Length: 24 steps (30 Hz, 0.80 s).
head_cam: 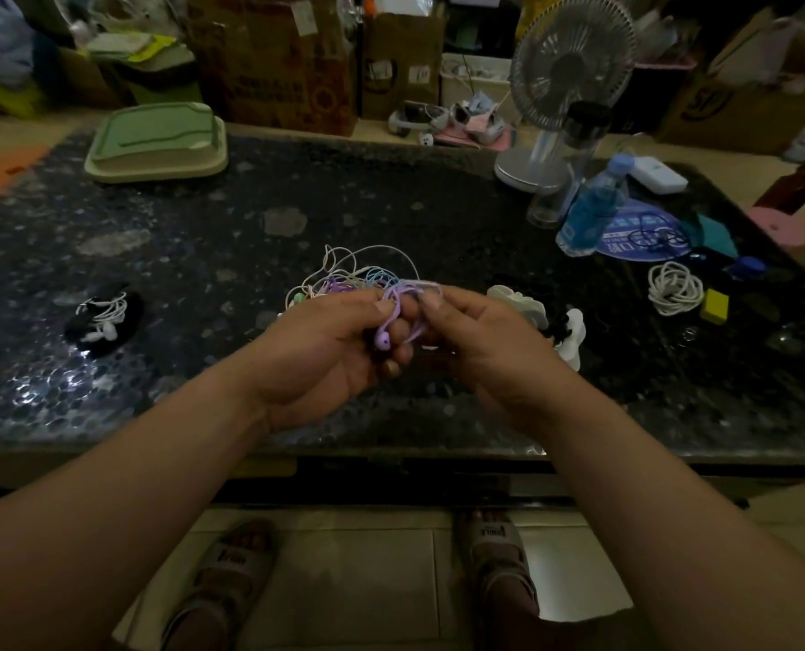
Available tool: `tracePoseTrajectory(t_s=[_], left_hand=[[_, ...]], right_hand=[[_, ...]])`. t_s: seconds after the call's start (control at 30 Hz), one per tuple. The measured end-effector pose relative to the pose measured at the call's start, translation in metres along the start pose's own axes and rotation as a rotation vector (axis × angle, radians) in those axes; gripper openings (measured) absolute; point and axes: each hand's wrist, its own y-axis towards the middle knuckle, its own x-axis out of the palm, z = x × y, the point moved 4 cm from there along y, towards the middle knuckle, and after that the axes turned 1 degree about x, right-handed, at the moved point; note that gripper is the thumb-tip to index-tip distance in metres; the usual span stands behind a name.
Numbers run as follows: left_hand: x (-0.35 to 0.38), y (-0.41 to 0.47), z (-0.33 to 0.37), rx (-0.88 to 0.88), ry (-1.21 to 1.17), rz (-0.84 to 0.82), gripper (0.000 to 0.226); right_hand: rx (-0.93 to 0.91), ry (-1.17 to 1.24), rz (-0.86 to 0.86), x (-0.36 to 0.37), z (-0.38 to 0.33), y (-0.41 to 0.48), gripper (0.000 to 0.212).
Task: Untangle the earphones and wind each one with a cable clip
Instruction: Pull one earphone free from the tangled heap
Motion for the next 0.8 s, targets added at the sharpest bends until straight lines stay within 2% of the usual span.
tracePoseTrajectory(t_s=[0.1, 0.27, 0.53, 0.63, 0.8], left_hand=[[0.001, 0.000, -0.002, -0.012, 0.031, 0.008, 0.023], [-0.001, 0.003, -0.007, -0.025, 0.080, 0.043, 0.022], [0.003, 0.001, -0.011, -0.039, 0.060, 0.100, 0.028], [0.004, 0.001, -0.009, 0.021, 0.148, 0.164, 0.032], [0.001, 0.003, -0.009, 0.093, 0.347, 0.240, 0.033]], right_hand=[[-0.031, 0.045, 0.022, 0.001, -0.001, 0.000, 0.033], [-0.065, -0.085, 0.050, 0.003, 0.005, 0.003, 0.025], [-0.091, -0.077, 0.114, 0.017, 0.010, 0.002, 0.032], [-0.088, -0.020, 0.119, 0.023, 0.012, 0.002, 0.033], [-0.104, -0.152, 0.120, 0.023, 0.017, 0.005, 0.034]])
